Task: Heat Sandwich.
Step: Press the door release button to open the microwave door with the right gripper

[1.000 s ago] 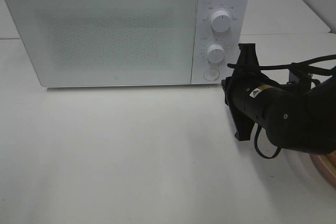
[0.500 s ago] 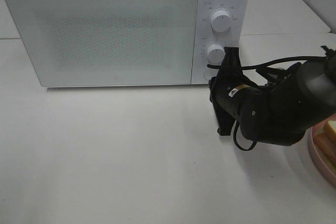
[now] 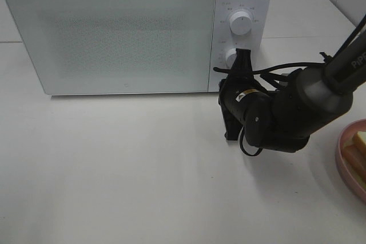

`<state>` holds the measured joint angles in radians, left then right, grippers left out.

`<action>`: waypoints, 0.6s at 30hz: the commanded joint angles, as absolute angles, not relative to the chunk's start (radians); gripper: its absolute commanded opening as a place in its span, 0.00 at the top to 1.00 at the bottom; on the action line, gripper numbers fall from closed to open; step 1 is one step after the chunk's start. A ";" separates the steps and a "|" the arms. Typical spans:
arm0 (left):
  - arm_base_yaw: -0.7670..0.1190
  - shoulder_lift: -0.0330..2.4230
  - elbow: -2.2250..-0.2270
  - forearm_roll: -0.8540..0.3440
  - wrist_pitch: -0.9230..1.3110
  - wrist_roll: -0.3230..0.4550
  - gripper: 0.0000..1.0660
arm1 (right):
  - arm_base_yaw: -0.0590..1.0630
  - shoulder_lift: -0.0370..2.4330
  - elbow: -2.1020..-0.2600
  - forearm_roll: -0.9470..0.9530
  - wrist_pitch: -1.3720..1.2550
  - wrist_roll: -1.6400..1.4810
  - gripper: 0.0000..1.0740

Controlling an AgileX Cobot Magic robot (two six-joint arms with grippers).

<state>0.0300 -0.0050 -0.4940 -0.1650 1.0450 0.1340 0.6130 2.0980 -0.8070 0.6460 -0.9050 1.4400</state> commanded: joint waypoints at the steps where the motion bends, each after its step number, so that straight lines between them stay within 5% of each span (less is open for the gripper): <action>1: 0.033 -0.025 -0.492 -0.172 1.038 0.129 0.06 | 0.589 2.107 -0.825 0.626 -0.917 1.437 1.00; 18: 0.033 -0.025 -0.492 -0.172 1.038 0.129 0.06 | 0.547 2.133 -0.884 0.611 -0.873 1.400 1.00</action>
<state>0.0300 -0.0050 -0.4940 -0.1650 1.0450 0.1340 0.5530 2.1210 -0.8610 0.6250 -0.8730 1.4140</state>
